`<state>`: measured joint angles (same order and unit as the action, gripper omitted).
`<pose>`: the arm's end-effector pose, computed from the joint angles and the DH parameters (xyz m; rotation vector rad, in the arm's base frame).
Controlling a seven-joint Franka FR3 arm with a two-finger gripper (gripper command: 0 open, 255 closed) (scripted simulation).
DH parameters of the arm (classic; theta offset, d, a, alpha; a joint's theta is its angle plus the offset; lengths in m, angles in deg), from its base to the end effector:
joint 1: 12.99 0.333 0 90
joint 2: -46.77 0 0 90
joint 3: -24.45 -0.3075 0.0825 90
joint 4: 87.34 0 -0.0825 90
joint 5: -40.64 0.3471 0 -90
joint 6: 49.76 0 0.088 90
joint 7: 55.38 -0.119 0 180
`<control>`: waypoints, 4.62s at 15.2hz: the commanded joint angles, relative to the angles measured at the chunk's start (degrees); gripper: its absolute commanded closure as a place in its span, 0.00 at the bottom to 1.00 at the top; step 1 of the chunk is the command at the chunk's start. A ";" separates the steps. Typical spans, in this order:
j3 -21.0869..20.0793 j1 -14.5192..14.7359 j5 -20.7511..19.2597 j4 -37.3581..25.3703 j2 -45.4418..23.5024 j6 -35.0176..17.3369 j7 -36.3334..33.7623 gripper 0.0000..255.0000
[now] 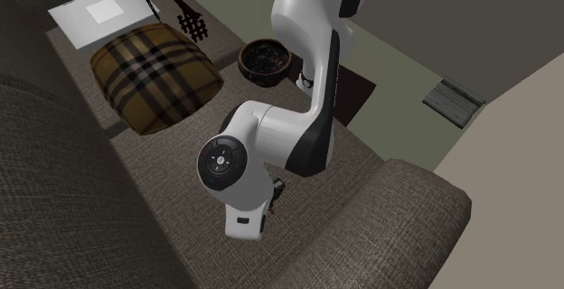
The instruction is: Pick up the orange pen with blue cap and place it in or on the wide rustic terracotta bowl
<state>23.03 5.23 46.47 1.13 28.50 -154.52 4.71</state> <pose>0.5765 0.2139 0.4568 -2.3537 -1.9088 -0.0064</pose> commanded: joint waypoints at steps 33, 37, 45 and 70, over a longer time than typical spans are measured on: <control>-0.02 -0.48 -0.17 -29.36 -3.00 26.34 -2.13 1.00; 0.60 -1.63 0.09 -11.62 9.54 21.33 0.03 1.00; 2.49 -3.55 -0.16 10.87 28.59 18.31 4.15 1.00; 10.21 -9.04 -7.13 44.88 67.03 23.40 14.59 1.00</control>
<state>33.12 -3.73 39.49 45.03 95.11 -130.55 19.18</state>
